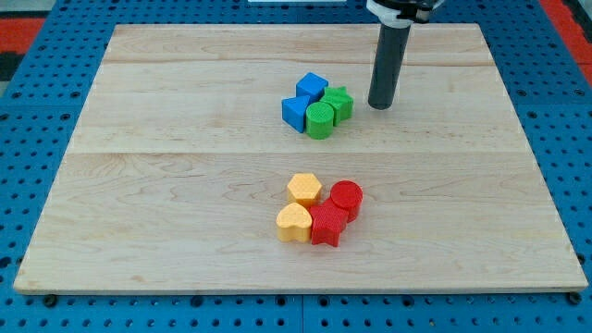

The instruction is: Move your arm towards top center

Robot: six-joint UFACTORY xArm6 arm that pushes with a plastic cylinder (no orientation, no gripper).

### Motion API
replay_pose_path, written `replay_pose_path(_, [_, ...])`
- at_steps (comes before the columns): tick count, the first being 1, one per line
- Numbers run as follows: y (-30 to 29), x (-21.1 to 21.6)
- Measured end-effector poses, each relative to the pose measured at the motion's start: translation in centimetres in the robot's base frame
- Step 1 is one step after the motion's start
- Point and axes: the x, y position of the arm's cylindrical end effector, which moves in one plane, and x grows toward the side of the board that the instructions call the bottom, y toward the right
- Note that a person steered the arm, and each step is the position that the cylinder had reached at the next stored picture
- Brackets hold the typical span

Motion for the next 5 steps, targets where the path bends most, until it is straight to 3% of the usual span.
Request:
replay_pose_path(3, [0.6,0.5])
replay_pose_path(4, [1.0,-0.9])
replay_pose_path(5, [1.0,-5.7])
